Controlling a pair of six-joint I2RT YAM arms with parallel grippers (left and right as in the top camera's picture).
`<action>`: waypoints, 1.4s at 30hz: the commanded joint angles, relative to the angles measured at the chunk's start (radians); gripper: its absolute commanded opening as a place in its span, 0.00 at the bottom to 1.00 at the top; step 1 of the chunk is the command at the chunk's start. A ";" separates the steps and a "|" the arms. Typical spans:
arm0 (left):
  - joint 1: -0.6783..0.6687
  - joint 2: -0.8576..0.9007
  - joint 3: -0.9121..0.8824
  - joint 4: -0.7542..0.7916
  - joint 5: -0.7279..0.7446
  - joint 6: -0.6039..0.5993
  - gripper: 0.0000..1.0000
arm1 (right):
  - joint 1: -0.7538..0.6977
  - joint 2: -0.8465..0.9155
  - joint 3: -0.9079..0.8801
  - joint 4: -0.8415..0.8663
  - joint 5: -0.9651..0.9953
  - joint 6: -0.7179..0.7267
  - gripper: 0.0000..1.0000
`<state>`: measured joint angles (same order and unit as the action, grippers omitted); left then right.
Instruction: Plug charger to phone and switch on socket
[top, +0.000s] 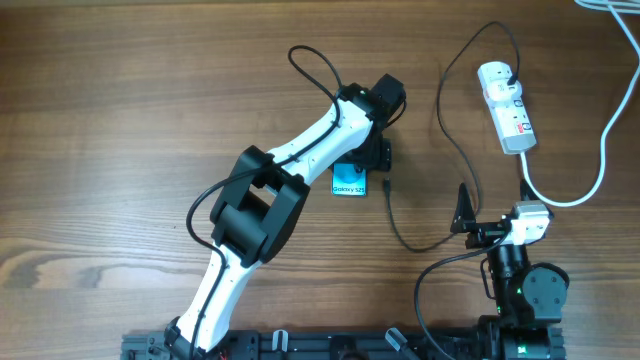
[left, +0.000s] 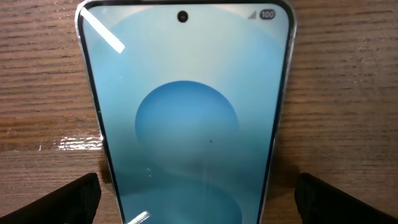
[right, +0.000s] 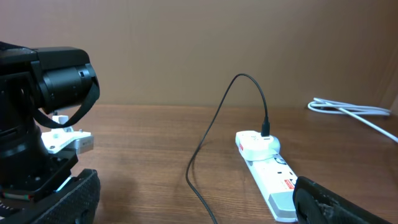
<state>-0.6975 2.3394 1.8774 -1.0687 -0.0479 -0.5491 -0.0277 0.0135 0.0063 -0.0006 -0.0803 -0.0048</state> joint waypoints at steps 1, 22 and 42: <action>0.004 0.013 -0.013 0.000 -0.021 -0.008 1.00 | 0.005 -0.004 -0.001 0.002 0.013 0.005 1.00; 0.006 0.013 -0.145 0.068 0.006 -0.009 0.86 | 0.005 -0.004 -0.001 0.002 0.013 0.005 1.00; 0.006 0.013 -0.146 0.068 0.005 -0.008 0.88 | 0.005 -0.004 -0.001 0.002 0.013 0.005 1.00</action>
<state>-0.6930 2.2967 1.7809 -0.9951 -0.0402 -0.5564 -0.0277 0.0135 0.0063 -0.0006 -0.0803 -0.0048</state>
